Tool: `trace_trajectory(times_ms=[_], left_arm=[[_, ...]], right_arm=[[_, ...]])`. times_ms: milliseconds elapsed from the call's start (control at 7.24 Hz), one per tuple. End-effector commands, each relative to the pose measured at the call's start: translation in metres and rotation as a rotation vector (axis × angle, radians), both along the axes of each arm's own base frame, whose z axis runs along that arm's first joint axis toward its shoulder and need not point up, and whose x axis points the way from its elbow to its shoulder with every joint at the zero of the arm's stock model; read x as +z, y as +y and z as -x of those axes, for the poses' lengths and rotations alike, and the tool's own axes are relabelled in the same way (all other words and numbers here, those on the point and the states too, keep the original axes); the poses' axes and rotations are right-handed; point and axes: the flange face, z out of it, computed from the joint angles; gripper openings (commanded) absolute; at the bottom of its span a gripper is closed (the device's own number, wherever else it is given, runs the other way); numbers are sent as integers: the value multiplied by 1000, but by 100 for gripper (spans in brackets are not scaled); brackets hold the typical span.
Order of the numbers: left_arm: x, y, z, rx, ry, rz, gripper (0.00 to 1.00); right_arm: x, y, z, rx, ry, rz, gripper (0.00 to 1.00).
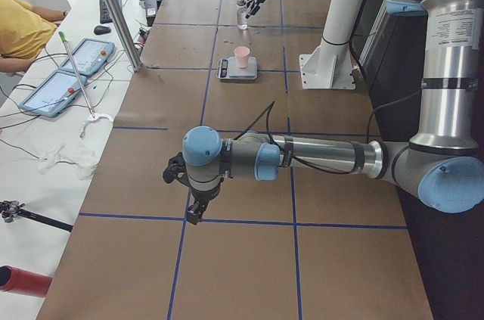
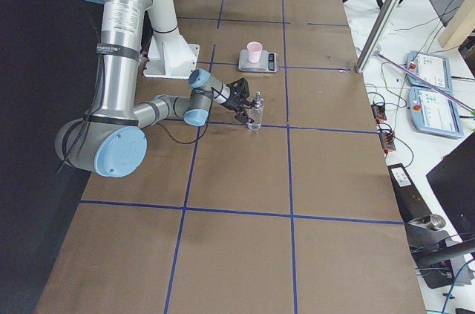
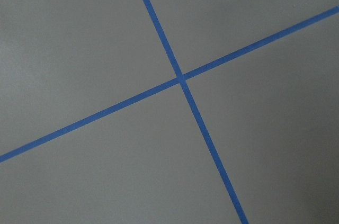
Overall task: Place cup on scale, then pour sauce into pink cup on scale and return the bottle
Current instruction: 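Lift the sauce bottle with the right gripper toward the pink cup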
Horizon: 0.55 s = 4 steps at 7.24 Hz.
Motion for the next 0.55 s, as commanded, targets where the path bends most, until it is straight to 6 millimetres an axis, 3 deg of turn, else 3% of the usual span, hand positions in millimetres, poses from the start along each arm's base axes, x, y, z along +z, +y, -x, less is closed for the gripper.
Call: trace_trajectory(times_ms=[0,414], left_arm=[[0,0,0,1,0,-1,100],[-2,0,0,1,0,-4,100]], right_arm=[[4,-5,9,18,9,-12,100],[12,-9,12,38,30,-17,100]])
